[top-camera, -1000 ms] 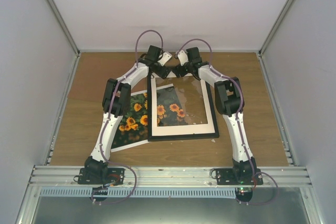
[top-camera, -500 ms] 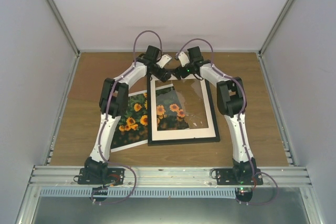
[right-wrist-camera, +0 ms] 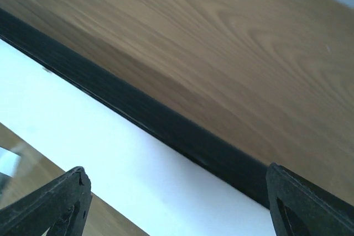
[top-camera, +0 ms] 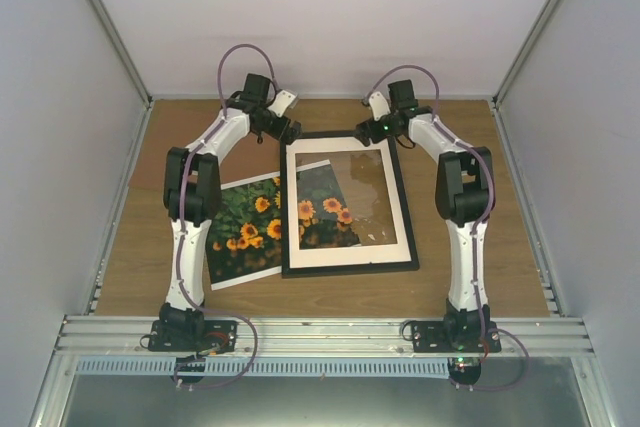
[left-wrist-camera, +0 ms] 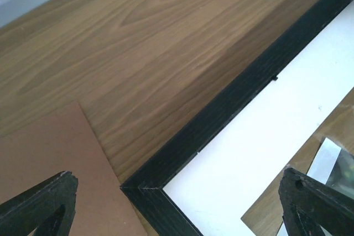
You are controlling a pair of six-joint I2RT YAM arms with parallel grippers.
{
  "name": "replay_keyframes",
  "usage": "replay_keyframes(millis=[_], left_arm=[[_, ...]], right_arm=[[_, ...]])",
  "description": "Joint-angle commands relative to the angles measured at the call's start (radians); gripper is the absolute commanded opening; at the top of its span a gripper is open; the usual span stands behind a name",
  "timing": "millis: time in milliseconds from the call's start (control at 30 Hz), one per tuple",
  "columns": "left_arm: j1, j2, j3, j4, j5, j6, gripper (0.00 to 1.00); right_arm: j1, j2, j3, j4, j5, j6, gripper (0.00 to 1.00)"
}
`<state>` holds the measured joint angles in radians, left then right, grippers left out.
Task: Put the photo into the frame
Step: Adjust the photo frame item on the photo frame.
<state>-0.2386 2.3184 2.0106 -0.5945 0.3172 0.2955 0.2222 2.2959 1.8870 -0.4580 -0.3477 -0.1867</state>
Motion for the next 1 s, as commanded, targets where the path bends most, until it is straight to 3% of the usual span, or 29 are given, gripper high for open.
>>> replay_keyframes(millis=[0, 233, 400, 600, 767, 967], left_arm=[[-0.001, -0.019, -0.037, 0.012, 0.0, -0.012, 0.99], [-0.001, -0.019, -0.071, 0.029, 0.084, 0.029, 0.99], [-0.027, 0.121, 0.162, -0.048, 0.185, 0.138, 0.99], [-0.032, 0.253, 0.325, -0.065, 0.136, 0.219, 0.98], [0.006, 0.218, 0.291, -0.048, 0.219, 0.132, 0.96], [0.01, 0.114, 0.152, 0.002, 0.192, 0.079, 0.97]], right_arm=[[-0.041, -0.007, -0.04, -0.065, 0.074, -0.026, 0.86], [-0.082, 0.008, -0.089, -0.073, 0.129, -0.051, 0.84], [-0.085, 0.038, -0.079, -0.078, 0.147, -0.056, 0.84], [-0.111, -0.015, -0.055, -0.128, 0.071, -0.021, 0.83], [-0.139, -0.126, -0.168, -0.155, -0.005, 0.004, 0.79], [-0.141, -0.231, -0.338, -0.149, 0.024, 0.032, 0.66]])
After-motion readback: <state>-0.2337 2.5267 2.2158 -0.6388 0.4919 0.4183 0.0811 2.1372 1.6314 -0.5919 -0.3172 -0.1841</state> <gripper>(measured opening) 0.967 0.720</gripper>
